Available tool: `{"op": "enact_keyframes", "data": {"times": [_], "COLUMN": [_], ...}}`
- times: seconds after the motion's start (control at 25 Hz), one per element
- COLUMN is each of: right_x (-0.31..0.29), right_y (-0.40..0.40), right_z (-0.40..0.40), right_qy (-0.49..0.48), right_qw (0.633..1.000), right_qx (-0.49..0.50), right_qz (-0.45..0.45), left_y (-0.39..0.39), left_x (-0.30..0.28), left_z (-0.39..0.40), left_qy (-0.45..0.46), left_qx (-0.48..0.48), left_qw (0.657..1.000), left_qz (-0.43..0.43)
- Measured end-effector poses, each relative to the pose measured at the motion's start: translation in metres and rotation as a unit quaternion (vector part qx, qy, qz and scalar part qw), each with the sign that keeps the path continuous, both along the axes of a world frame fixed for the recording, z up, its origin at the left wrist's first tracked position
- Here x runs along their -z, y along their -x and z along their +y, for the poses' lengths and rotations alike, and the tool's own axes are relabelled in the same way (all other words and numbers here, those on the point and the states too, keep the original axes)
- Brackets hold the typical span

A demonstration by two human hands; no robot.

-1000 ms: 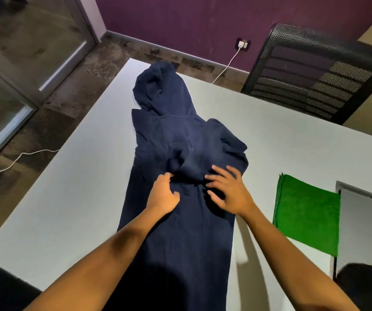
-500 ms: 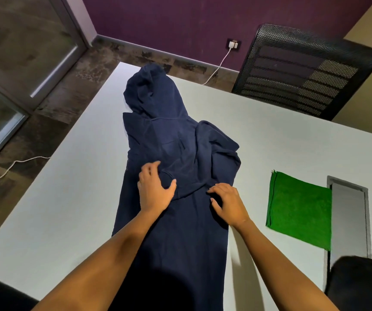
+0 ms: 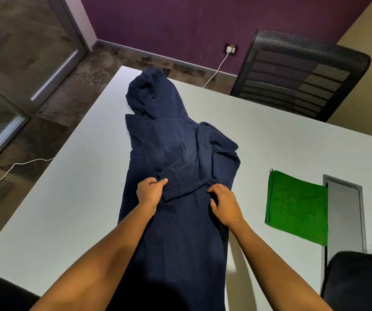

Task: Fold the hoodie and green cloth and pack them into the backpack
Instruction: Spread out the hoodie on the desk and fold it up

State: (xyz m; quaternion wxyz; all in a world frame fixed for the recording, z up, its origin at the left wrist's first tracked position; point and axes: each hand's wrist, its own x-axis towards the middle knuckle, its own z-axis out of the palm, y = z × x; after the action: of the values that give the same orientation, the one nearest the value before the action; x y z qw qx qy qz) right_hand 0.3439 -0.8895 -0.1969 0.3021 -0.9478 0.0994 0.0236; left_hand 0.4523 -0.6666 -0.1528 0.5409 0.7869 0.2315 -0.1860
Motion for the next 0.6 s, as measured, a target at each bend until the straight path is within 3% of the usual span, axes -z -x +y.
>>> {"op": "enact_keyframes", "data": {"times": [0.16, 0.28, 0.4, 0.48, 0.6], "right_x": [-0.002, -0.005, -0.019, -0.020, -0.016], "right_y": [0.001, -0.002, -0.008, -0.014, -0.014], "right_z": [0.005, 0.018, 0.043, 0.057, 0.062], "right_qy": [-0.009, -0.069, -0.235, -0.286, -0.296], "right_qw": [0.999, 0.989, 0.936, 0.911, 0.910], "right_qx": [0.030, 0.127, 0.255, 0.279, 0.264], "right_qz": [0.028, 0.036, 0.053, 0.097, 0.120], "left_y": [0.017, 0.032, 0.042, 0.041, 0.034], "left_x": [-0.012, 0.004, 0.013, 0.010, 0.003], "left_z": [0.010, 0.022, 0.027, 0.025, 0.020], "left_qy": [0.175, 0.100, 0.064, 0.072, 0.081], "left_qx": [-0.049, -0.118, -0.187, -0.185, -0.181], "left_qw": [0.983, 0.986, 0.969, 0.964, 0.965], "left_qz": [0.013, 0.065, 0.148, 0.179, 0.169]}}
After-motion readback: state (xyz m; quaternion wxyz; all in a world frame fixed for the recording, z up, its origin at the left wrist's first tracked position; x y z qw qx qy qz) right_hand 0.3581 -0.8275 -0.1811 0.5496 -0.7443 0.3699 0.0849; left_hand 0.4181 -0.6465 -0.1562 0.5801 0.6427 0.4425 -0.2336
